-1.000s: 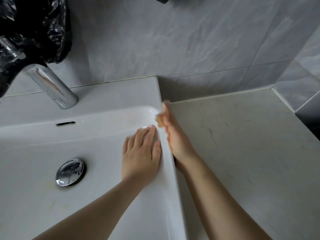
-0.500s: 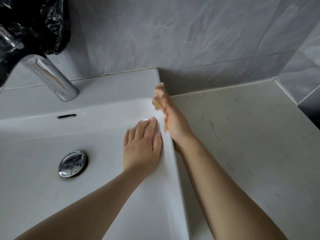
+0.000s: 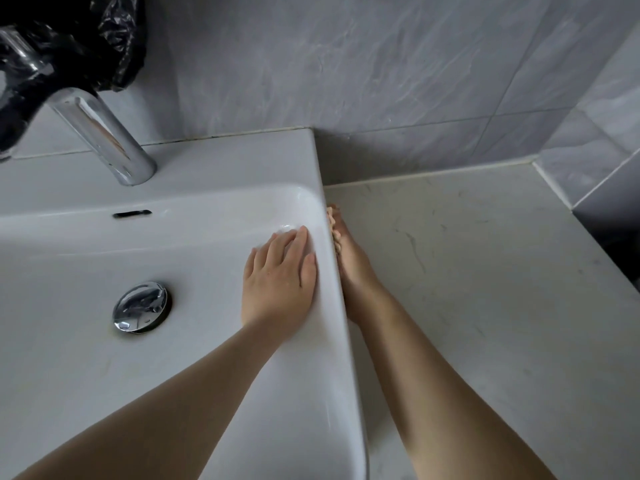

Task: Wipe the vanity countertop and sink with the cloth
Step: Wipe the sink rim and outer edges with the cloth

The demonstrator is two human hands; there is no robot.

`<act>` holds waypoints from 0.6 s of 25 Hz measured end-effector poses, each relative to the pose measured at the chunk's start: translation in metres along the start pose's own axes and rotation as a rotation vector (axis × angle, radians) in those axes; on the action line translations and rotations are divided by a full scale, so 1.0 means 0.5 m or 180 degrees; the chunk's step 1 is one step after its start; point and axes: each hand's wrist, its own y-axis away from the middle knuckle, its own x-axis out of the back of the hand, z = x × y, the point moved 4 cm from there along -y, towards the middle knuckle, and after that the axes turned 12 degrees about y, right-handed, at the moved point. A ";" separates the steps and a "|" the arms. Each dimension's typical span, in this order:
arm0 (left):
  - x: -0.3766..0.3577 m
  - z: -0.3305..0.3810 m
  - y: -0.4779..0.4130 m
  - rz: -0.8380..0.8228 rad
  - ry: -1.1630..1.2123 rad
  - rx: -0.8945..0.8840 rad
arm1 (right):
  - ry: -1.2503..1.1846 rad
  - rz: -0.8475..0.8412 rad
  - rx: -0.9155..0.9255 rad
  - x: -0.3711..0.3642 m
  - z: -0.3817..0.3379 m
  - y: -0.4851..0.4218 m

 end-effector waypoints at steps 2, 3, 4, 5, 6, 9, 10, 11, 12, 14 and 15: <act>0.000 -0.002 0.012 -0.0101 0.0067 0.0068 | 0.0073 0.0120 0.0087 0.011 -0.009 0.018; 0.000 -0.002 0.026 -0.0150 0.0091 0.0064 | 0.0015 -0.0030 -0.0052 0.008 0.005 0.032; 0.001 -0.001 0.044 -0.0186 0.0110 0.0030 | -0.0020 -0.0163 -0.0226 -0.007 0.020 0.045; 0.003 0.000 0.061 -0.0210 0.0118 -0.0012 | -0.0069 -0.0167 -0.0191 -0.012 0.039 0.073; 0.003 -0.001 0.073 -0.0227 0.0121 -0.0046 | -0.0199 -0.0074 -0.0104 -0.018 0.045 0.098; 0.004 -0.002 0.075 -0.0142 0.0144 -0.0031 | -0.0291 0.0106 -0.0285 -0.009 0.056 0.076; 0.005 0.000 0.072 -0.0116 0.0142 -0.0025 | -0.0195 0.0108 -0.0304 -0.009 0.049 0.038; 0.004 0.003 0.071 -0.0119 0.0135 -0.0031 | -0.0127 0.0219 -0.0356 -0.006 0.030 0.007; 0.003 0.005 0.071 -0.0133 0.0125 -0.0036 | -0.0056 0.0197 -0.0197 0.001 0.015 -0.010; 0.004 0.003 0.074 -0.0150 0.0119 -0.0034 | -0.0084 0.0086 0.0109 0.004 -0.002 -0.003; 0.004 0.001 0.075 -0.0149 0.0126 -0.0041 | -0.0176 0.0024 0.0058 0.006 0.014 0.022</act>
